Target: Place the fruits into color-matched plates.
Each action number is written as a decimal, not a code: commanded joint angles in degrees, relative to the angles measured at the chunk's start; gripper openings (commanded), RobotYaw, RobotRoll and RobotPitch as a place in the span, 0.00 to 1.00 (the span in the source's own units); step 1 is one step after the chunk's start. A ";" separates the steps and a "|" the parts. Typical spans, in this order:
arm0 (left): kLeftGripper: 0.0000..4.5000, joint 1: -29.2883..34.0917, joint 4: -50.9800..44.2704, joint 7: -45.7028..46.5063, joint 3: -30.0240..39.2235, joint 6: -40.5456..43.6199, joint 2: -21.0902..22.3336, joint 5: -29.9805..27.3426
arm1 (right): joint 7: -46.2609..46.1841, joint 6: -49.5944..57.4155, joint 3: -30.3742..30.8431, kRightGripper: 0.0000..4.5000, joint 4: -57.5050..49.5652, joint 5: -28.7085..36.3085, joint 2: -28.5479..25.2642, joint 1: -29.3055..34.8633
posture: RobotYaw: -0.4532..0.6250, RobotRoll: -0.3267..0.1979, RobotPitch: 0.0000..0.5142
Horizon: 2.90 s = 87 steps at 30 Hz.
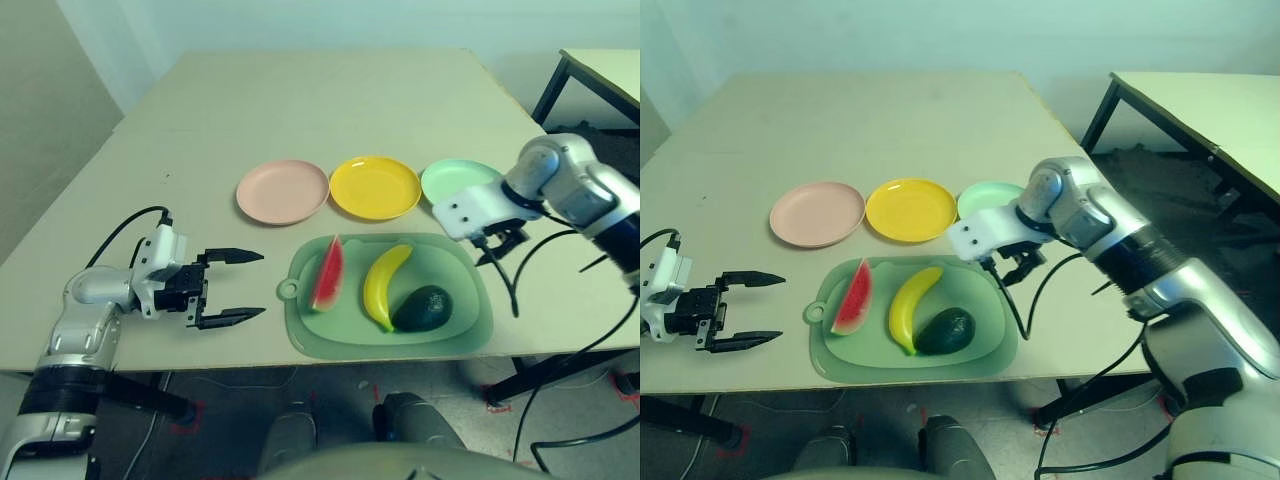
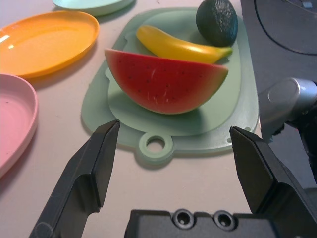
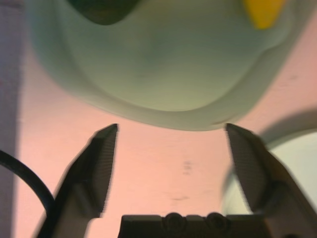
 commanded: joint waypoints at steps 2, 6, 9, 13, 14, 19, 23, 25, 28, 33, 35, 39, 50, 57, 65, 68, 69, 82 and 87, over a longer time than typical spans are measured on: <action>1.00 -0.34 1.81 -1.13 -0.48 -1.25 0.11 0.68 | 0.12 6.24 -1.14 0.99 -10.26 4.75 -3.97 2.50 | 0.30 0.62 0.05; 1.00 -1.30 3.47 -2.04 -0.88 -1.91 0.20 1.13 | 0.12 14.97 -3.50 0.99 -19.10 6.94 -3.36 2.85 | 0.29 0.62 0.05; 1.00 -1.93 4.44 -2.65 -1.00 -2.37 0.22 1.42 | -0.03 22.05 -5.27 0.99 -23.94 6.33 -1.07 2.67 | 0.29 0.62 0.06; 1.00 -1.95 4.98 -3.20 -1.11 -3.04 0.29 1.76 | -3.62 32.95 -7.26 0.99 -28.22 6.04 2.31 3.70 | 0.29 0.62 0.07; 1.00 -1.87 5.13 -3.31 -1.07 -3.18 0.30 1.78 | -4.65 35.36 -7.50 0.99 -29.16 5.96 3.02 4.01 | 0.29 0.62 0.07; 1.00 -1.48 6.06 -3.71 -0.93 -3.94 0.37 1.97 | -7.70 44.73 -7.56 0.99 -33.52 6.50 4.63 4.55 | 0.29 0.62 0.08; 1.00 -1.47 6.46 -3.81 -1.00 -4.18 0.35 2.01 | -10.16 50.40 -6.41 0.99 -35.80 6.73 5.79 4.29 | 0.29 0.62 0.09; 1.00 -1.57 6.64 -3.82 -1.03 -4.18 0.35 2.04 | -10.82 51.44 -5.69 0.99 -36.72 6.82 5.80 4.68 | 0.29 0.62 0.09; 1.00 -1.76 6.96 -3.90 -1.05 -4.30 0.42 2.14 | -11.61 51.73 -4.70 0.99 -37.26 6.71 5.46 5.24 | 0.29 0.62 0.09; 1.00 -1.78 7.52 -4.15 -0.76 -4.58 0.76 2.12 | -13.69 52.14 -3.11 0.99 -37.08 6.46 6.01 6.54 | 0.29 0.62 0.09; 1.00 -1.70 7.75 -4.24 -0.76 -4.72 0.84 2.17 | -14.19 52.43 -2.57 0.99 -37.26 6.67 6.13 6.91 | 0.29 0.62 0.09; 1.00 -1.41 7.83 -4.31 -0.74 -4.93 1.12 2.16 | -15.04 53.05 -1.17 0.99 -37.75 6.79 6.44 8.02 | 0.30 0.62 0.09; 1.00 -1.56 7.84 -4.26 -0.71 -4.83 1.50 2.11 | -17.76 50.74 2.47 0.99 -34.04 5.19 9.49 7.50 | 0.30 0.62 0.10; 1.00 -1.07 6.76 -4.06 -0.55 -4.43 1.92 1.78 | -18.46 48.29 4.07 0.99 -31.85 4.06 10.30 7.87 | 0.30 0.62 0.09; 1.00 -0.95 6.62 -4.06 -0.43 -4.51 2.26 1.69 | -18.33 46.75 4.94 0.99 -30.53 3.13 10.72 8.08 | 0.30 0.62 0.08; 1.00 -1.04 6.80 -4.12 -0.41 -4.62 2.28 1.70 | -18.13 46.81 4.94 0.99 -30.06 3.26 11.11 7.89 | 0.30 0.62 0.08; 1.00 -1.15 6.85 -4.10 -0.42 -4.63 2.26 1.71 | -18.15 46.54 4.98 0.97 -29.68 3.09 11.21 7.81 | 0.30 0.62 0.08; 1.00 -1.40 7.14 -3.78 -0.58 -4.82 1.81 1.82 | -17.15 46.27 4.52 0.68 -29.44 3.51 10.67 7.92 | 0.30 0.62 0.07; 1.00 -1.49 8.55 -1.89 -0.76 -4.52 1.70 3.01 | -13.60 42.98 2.13 0.68 -26.61 3.87 7.42 5.66 | 0.30 0.62 0.07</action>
